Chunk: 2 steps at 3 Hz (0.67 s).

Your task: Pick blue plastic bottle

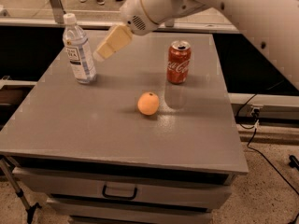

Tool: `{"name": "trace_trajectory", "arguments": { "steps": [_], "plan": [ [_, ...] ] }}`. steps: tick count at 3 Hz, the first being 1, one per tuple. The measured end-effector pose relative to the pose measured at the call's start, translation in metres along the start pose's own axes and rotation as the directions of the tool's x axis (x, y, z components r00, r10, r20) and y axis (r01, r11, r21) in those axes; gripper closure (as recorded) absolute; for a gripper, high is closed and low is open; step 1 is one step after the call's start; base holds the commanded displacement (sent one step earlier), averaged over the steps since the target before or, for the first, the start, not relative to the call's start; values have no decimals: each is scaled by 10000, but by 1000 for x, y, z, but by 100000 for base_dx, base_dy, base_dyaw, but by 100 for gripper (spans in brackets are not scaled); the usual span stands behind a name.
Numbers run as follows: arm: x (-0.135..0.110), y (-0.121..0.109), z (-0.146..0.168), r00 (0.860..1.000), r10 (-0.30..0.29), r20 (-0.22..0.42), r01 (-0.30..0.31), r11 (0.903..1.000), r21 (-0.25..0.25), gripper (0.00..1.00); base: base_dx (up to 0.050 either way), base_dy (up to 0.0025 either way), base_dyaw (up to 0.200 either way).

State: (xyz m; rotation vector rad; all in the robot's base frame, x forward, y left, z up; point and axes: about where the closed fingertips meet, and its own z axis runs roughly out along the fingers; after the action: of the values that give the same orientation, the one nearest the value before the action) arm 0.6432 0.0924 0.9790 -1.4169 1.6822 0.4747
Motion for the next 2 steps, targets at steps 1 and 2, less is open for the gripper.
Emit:
{"name": "trace_trajectory", "arguments": {
  "steps": [1, 2],
  "plan": [
    [-24, 13, 23, 9999, 30, 106, -23, 9982, -599, 0, 0, 0, 0],
    [-46, 30, 45, 9998, 73, 163, -54, 9932, -1162, 0, 0, 0, 0]
  ]
}}
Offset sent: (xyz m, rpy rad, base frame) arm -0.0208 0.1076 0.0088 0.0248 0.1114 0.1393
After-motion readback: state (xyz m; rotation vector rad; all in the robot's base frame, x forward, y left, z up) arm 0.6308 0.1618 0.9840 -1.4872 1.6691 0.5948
